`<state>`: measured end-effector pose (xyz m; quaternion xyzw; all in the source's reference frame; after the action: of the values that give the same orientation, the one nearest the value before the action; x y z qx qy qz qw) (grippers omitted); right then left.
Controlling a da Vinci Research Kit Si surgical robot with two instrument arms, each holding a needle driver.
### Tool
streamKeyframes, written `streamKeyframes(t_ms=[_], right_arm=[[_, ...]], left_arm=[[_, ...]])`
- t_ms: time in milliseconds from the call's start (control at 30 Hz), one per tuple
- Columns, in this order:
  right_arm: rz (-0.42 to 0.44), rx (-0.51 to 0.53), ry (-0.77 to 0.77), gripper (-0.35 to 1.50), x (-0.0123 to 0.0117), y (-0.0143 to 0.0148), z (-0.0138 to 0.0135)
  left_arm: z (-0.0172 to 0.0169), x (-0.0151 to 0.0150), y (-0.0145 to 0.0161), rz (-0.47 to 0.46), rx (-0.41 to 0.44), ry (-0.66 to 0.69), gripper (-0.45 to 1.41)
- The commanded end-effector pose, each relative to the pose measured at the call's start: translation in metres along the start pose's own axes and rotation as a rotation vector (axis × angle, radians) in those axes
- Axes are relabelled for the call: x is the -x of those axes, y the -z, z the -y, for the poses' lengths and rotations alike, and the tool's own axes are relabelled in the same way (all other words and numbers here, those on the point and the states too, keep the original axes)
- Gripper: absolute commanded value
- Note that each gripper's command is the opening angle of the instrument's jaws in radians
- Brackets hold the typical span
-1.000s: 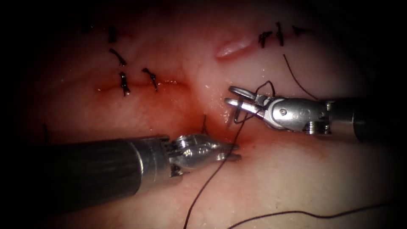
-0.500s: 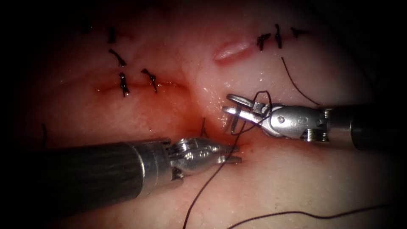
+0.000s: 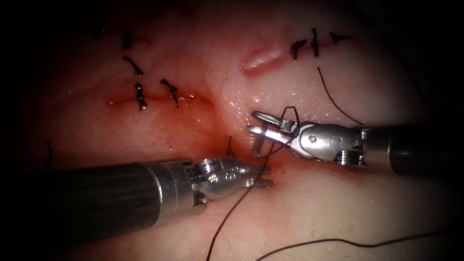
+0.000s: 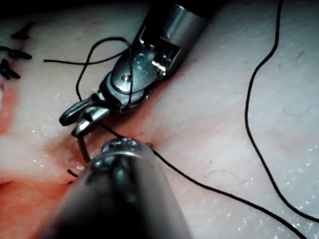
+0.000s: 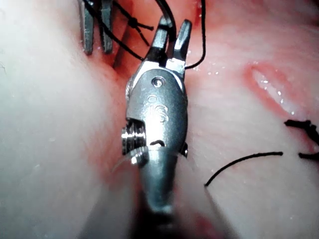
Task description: Wound Closure
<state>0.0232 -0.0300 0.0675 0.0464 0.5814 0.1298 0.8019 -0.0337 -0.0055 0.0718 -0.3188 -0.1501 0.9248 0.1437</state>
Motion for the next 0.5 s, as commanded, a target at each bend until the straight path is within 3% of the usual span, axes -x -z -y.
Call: streamKeyframes(t_ms=[33, 500], right_arm=[[0.005, -0.007, -0.006, -0.35, 0.0006, -0.0012, 0.0003], [0.063, -0.059, -0.040, -0.35, 0.0034, -0.0012, 0.0022]], left_arm=[[0.0002, -0.0002, -0.0006, -0.002, 0.000, -0.002, 0.21], [-0.0017, 0.0018, 0.0007, 0.018, -0.004, -0.020, 0.21]])
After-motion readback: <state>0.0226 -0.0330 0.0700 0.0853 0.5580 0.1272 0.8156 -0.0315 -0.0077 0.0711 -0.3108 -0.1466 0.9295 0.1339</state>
